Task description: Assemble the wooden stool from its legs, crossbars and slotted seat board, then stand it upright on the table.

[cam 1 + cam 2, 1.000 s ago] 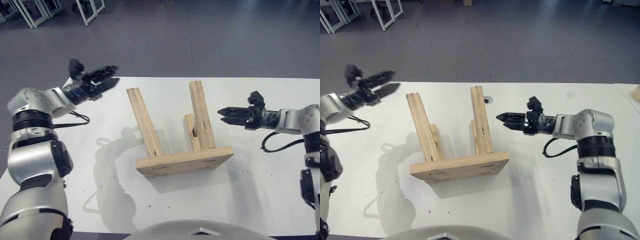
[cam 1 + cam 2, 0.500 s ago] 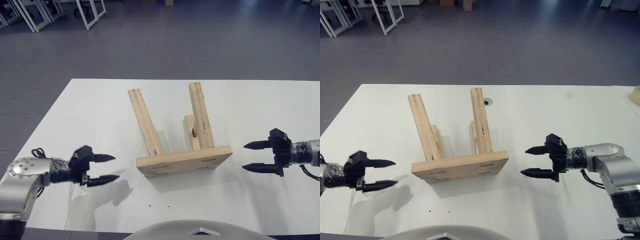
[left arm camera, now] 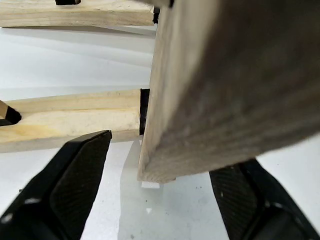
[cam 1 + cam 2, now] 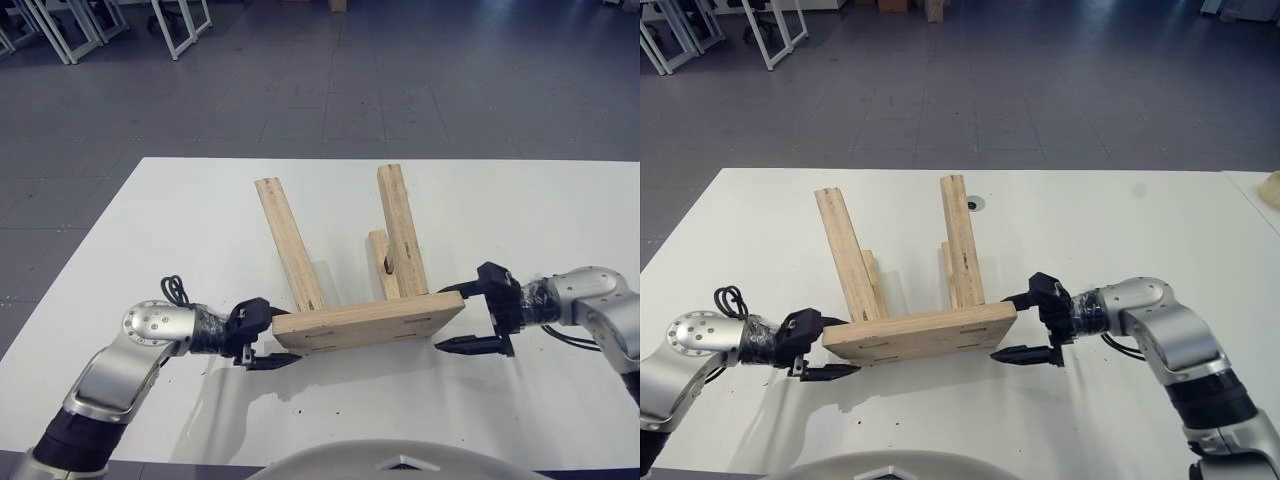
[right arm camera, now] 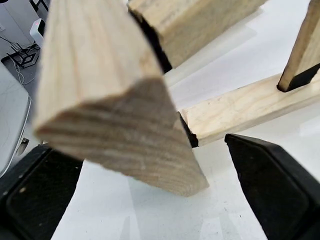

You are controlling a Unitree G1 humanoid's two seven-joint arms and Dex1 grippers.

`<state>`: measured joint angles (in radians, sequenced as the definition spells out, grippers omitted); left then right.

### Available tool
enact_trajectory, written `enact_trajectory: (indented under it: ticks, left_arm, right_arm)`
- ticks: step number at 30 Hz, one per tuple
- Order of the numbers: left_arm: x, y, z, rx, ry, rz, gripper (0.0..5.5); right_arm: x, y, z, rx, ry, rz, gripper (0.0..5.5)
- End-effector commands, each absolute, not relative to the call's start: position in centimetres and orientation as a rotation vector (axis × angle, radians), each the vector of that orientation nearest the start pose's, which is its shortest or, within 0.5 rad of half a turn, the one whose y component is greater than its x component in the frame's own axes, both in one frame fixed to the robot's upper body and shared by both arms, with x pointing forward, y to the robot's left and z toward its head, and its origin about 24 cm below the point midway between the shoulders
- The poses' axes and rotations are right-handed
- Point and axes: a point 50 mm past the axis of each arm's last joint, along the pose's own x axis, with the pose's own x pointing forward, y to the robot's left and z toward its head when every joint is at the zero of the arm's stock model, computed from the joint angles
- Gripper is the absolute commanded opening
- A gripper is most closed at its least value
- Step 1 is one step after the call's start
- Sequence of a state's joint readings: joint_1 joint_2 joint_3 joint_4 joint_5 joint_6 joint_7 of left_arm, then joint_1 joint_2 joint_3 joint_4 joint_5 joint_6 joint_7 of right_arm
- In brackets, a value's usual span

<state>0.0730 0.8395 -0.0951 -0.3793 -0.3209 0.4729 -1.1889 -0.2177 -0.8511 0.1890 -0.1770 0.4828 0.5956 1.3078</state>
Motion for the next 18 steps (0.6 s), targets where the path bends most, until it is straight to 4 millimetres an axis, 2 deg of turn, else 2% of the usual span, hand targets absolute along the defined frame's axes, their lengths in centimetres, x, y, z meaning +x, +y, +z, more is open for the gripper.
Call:
enact_trajectory:
  ticks: [1, 4, 8, 13, 18]
  left_arm:
    - [19.8, 19.8, 9.1, 0.307, 0.568, -1.291, 2.75]
    - [20.2, 20.4, 9.4, 0.308, 0.565, -1.257, 2.33]
    - [20.8, 20.2, 10.3, 0.262, 0.514, -1.244, 1.68]
    - [21.1, 19.4, 12.5, 0.145, 0.428, -1.249, 1.67]
    - [21.2, 19.4, 15.5, -0.002, 0.354, -1.265, 1.67]
  right_arm:
    - [23.1, -18.9, 10.7, -0.136, 0.597, 1.446, 4.29]
    - [22.0, -19.1, 11.9, -0.07, 0.646, 1.507, 3.77]
    - [21.7, -18.8, 13.1, -0.018, 0.655, 1.527, 2.97]
    - [22.4, -17.9, 15.1, 0.047, 0.6, 1.501, 2.15]
    - [22.0, -17.8, 16.5, 0.072, 0.61, 1.475, 1.9]
